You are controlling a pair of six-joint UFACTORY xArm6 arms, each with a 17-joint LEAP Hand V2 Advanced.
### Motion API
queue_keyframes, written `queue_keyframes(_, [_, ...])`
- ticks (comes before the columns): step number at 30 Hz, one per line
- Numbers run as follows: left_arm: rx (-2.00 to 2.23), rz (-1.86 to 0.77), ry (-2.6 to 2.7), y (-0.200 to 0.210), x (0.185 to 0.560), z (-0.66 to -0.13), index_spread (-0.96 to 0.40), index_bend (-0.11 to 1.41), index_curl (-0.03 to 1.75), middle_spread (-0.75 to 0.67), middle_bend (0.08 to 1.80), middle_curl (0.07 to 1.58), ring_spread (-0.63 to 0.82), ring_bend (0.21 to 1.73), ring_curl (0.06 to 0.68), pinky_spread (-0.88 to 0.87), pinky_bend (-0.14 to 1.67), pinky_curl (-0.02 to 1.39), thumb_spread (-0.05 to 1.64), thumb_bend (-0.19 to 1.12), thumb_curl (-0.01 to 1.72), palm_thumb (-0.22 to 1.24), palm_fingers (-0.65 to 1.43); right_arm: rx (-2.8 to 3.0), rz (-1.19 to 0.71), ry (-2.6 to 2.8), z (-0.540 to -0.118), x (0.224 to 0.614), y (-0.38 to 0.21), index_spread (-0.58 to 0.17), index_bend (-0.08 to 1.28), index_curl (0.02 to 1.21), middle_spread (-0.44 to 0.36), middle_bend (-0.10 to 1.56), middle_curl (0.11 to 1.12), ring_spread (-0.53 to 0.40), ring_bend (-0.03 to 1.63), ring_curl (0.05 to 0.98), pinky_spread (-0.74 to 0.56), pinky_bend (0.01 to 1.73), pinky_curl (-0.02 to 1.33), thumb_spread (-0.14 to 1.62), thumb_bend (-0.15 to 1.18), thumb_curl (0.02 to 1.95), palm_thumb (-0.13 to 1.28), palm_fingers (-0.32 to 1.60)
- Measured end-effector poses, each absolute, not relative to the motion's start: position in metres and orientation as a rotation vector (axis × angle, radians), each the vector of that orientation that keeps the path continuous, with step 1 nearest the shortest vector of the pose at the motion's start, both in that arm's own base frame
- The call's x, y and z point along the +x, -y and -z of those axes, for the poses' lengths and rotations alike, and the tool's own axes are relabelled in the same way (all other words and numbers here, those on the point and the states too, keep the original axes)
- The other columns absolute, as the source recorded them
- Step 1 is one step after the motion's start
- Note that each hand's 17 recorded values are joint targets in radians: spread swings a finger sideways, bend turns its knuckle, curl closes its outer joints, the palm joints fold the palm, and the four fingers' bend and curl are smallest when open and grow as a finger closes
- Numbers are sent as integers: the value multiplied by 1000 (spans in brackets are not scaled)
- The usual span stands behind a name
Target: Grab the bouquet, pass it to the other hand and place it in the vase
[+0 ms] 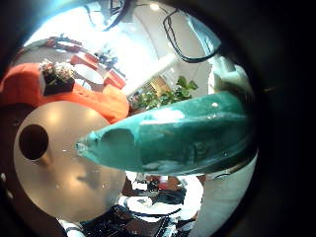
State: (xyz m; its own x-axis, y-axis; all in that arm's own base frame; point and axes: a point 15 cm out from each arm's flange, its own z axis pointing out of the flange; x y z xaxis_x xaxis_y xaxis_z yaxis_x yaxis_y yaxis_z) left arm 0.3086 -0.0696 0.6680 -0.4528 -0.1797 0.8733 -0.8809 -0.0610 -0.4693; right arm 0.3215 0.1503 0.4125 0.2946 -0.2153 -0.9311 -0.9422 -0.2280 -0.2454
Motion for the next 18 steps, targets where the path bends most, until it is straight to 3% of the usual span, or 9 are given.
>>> queue_keyframes(10, [1269, -1653, 1571, 16, 322, -662, -626, 876, 1033, -450, 1284, 869, -375, 1529, 554, -561, 1218, 867, 1049, -5, 821, 961, 1117, -1658, -1011, -1071, -412, 320, -151, -338, 247, 441, 11, 413, 365, 122, 664, 281, 506, 609, 542, 1008, -19, 699, 781, 153])
queue_keyframes(18, [1297, -1671, 1522, -3, 327, -651, -637, 860, 1056, -449, 1285, 865, -375, 1530, 551, -567, 1196, 895, 1050, -6, 837, 960, 1118, -1659, -1008, -1069, -413, 320, -151, -338, 201, 417, 6, 345, 349, 130, 608, 250, 514, 559, 485, 1011, -19, 675, 785, 209])
